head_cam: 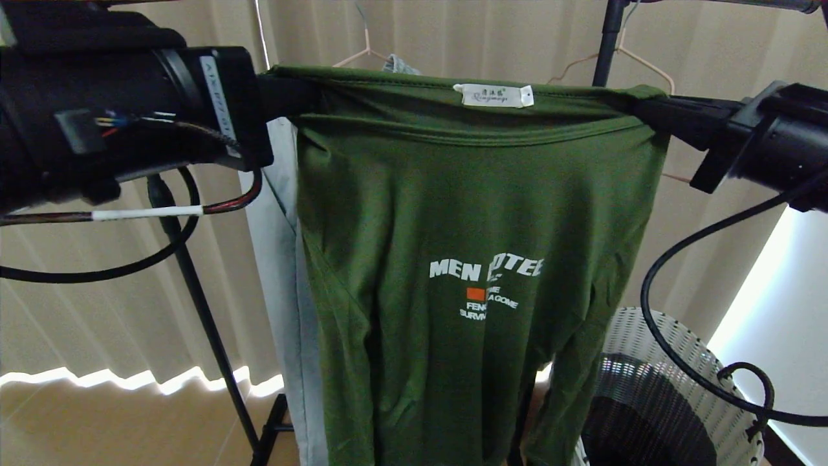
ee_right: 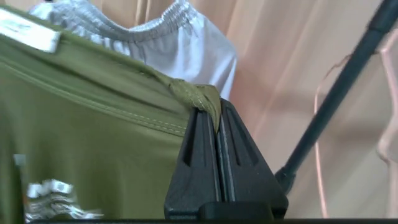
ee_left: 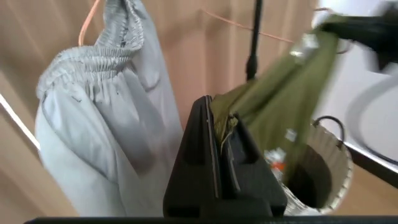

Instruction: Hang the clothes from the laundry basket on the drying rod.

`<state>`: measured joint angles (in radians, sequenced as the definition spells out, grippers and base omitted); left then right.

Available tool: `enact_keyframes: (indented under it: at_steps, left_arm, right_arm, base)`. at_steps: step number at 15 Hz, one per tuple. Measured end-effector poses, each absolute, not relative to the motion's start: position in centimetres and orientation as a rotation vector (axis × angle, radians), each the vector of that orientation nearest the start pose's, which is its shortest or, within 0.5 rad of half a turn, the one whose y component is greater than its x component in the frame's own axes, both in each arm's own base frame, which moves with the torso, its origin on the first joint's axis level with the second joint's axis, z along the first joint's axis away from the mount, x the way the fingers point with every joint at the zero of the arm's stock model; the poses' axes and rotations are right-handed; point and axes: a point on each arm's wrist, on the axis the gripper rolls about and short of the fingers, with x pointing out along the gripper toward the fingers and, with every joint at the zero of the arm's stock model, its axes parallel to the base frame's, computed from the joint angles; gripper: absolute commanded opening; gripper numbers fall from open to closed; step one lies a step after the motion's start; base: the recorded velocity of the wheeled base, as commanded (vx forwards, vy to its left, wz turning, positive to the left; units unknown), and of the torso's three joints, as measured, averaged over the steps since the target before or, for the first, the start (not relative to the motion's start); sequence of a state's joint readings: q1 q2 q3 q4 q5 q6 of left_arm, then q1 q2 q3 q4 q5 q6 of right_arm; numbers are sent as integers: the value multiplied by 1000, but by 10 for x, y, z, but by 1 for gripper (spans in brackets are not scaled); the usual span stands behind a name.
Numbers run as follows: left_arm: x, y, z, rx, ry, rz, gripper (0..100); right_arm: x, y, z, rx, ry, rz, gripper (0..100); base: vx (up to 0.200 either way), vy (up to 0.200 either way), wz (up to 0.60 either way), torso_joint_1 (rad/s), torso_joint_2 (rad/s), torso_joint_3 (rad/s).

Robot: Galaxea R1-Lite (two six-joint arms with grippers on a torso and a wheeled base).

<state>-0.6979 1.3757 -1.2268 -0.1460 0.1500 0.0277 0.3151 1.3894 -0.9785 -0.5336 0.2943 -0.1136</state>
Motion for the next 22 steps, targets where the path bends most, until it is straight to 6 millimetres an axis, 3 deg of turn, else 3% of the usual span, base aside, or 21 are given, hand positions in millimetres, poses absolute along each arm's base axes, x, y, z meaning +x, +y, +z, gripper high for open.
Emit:
enact_keyframes:
  at_steps: [3, 5, 8, 12, 18, 19, 22]
  left_arm:
    - [197, -159, 327, 53, 39, -456, 0]
    - [200, -162, 322, 63, 57, -459, 0]
    - [195, -159, 318, 70, 69, -461, 0]
    - [190, -153, 329, 98, 22, -457, 0]
    - [188, -152, 318, 113, 50, -461, 0]
    - [188, -152, 318, 113, 50, -460, 0]
    - [189, -152, 317, 114, 54, -458, 0]
  right_arm:
    - [190, 88, 298, -105, -142, 695, 0]
    - [181, 96, 296, -103, -141, 745, 0]
    - [180, 102, 296, -101, -145, 775, 0]
    - [186, 105, 308, -99, -177, 771, 0]
    - [191, 107, 297, -104, -132, 773, 0]
    - [191, 107, 297, -103, -131, 772, 100]
    - [191, 107, 291, -104, -109, 774, 100]
  base:
    - [0, 0, 0, 0, 0, 0]
    - [0, 0, 0, 0, 0, 0]
    - [0, 0, 0, 0, 0, 0]
    - [0, 0, 0, 0, 0, 0]
    - [0, 0, 0, 0, 0, 0]
    - [0, 0, 0, 0, 0, 0]
    - [0, 0, 0, 0, 0, 0]
